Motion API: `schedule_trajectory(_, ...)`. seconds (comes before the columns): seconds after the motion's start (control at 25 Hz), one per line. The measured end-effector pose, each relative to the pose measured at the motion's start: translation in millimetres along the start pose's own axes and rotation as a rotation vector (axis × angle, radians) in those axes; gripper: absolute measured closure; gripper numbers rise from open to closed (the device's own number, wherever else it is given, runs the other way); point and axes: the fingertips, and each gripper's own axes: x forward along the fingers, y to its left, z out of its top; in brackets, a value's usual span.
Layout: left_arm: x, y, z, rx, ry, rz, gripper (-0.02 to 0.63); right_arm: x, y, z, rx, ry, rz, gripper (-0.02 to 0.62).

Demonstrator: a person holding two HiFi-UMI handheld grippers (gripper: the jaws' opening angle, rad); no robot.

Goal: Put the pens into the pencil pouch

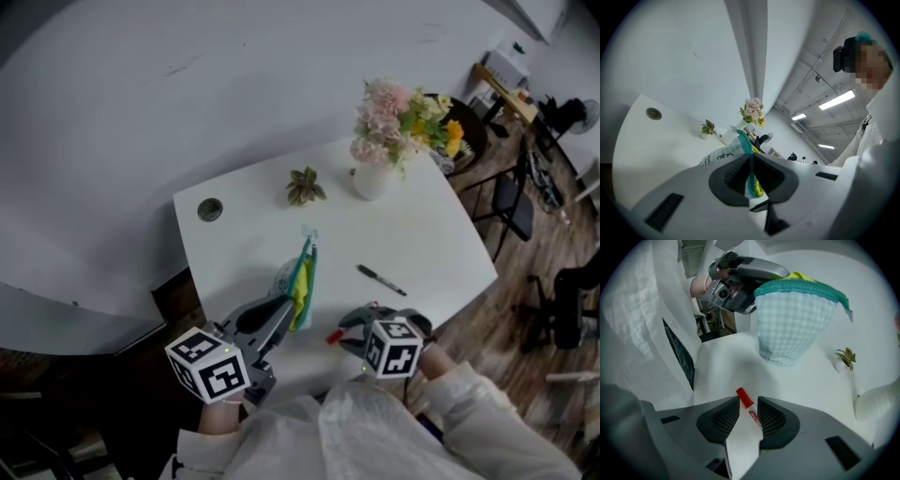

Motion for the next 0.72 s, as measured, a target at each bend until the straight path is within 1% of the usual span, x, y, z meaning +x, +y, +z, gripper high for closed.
schedule_trajectory(0.12, 0, 0, 0, -0.006, -0.007, 0.000, 0.577, 5, 0, -6, -0.047, 0.053, 0.004, 0.499)
schedule_trajectory(0.2, 0, 0, 0, -0.009, -0.009, -0.001, 0.577, 9, 2, -7, -0.078, 0.075, 0.012, 0.499)
schedule_trajectory(0.4, 0, 1, -3, -0.011, -0.005, -0.006, 0.577, 17, 1, -9, -0.192, 0.118, -0.003, 0.500)
schedule_trajectory(0.56, 0, 1, -3, -0.014, -0.004, -0.003, 0.577, 20, -2, -9, -0.201, 0.124, 0.000, 0.528)
schedule_trajectory(0.72, 1, 1, -5, -0.001, 0.004, -0.006, 0.578, 21, -4, -9, -0.158, 0.111, 0.003, 0.532)
